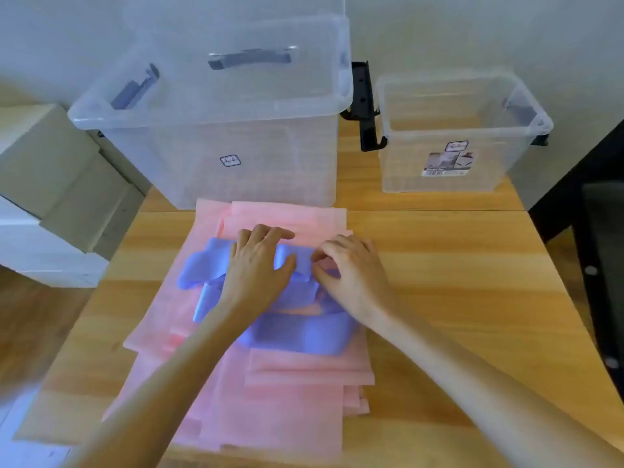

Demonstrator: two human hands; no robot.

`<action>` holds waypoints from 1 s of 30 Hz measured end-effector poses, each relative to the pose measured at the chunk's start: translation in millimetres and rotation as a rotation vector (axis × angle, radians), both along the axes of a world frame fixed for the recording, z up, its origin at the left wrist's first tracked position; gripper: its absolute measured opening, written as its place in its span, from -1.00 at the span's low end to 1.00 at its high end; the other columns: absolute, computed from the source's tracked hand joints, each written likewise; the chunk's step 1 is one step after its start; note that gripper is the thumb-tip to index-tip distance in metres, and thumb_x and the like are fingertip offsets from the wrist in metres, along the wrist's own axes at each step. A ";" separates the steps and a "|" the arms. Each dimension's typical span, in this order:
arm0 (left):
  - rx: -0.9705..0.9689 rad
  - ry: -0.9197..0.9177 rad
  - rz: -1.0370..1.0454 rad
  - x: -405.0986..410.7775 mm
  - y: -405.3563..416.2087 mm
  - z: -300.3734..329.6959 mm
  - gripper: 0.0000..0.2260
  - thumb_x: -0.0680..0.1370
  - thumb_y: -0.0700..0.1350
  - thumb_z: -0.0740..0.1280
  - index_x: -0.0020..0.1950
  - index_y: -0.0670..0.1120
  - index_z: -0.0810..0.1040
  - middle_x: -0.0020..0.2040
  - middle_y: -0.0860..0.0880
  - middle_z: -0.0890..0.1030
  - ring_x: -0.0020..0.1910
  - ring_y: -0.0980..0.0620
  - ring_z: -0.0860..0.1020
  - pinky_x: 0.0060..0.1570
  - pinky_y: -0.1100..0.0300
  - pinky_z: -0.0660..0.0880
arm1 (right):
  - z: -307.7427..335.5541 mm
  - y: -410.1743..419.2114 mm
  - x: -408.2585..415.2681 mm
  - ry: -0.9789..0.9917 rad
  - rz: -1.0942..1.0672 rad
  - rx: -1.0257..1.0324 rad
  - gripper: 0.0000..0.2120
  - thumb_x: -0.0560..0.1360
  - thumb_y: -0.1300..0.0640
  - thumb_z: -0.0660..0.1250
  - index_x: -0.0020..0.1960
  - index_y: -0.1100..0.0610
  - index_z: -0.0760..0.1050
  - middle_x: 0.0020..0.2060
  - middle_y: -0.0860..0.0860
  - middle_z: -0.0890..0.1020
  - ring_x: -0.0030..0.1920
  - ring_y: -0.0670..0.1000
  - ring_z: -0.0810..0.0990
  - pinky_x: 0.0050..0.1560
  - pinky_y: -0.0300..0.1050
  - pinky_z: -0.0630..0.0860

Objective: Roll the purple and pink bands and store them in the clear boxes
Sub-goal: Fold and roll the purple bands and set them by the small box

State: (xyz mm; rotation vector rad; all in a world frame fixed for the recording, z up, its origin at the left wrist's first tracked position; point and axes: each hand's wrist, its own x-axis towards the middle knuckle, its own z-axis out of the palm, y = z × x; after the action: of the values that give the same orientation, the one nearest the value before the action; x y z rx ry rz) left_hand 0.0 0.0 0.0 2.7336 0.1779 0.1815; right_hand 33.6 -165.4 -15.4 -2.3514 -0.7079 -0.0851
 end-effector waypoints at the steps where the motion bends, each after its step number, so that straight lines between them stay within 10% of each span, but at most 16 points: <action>1: 0.003 -0.034 -0.002 -2.2 2.2 -2.6 -0.56 0.44 0.06 0.20 0.27 -0.02 0.57 0.16 -0.06 0.55 0.08 -0.14 0.41 0.02 0.17 0.19 | -4.0 1.0 -1.7 -0.043 0.006 0.025 -0.84 0.44 0.08 0.29 -0.08 0.11 0.60 -0.11 0.00 0.65 -0.01 0.12 0.59 0.02 -0.10 0.20; 30: -0.111 -0.190 0.002 -82.7 75.4 6.8 -0.70 0.62 -0.23 0.21 0.34 -0.09 0.51 0.25 -0.15 0.49 0.22 -0.14 0.43 0.02 0.19 0.27 | 19.3 15.3 -53.8 -0.232 -0.104 -0.145 -0.90 0.57 0.14 0.32 0.05 0.09 0.58 0.02 0.00 0.59 0.11 0.06 0.52 0.16 -0.07 0.23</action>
State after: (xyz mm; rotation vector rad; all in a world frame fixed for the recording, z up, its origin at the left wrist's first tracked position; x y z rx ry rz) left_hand -82.7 75.4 6.8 2.5881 0.1334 0.4173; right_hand -20.2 -150.1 3.9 -2.5433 -0.7215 -0.3692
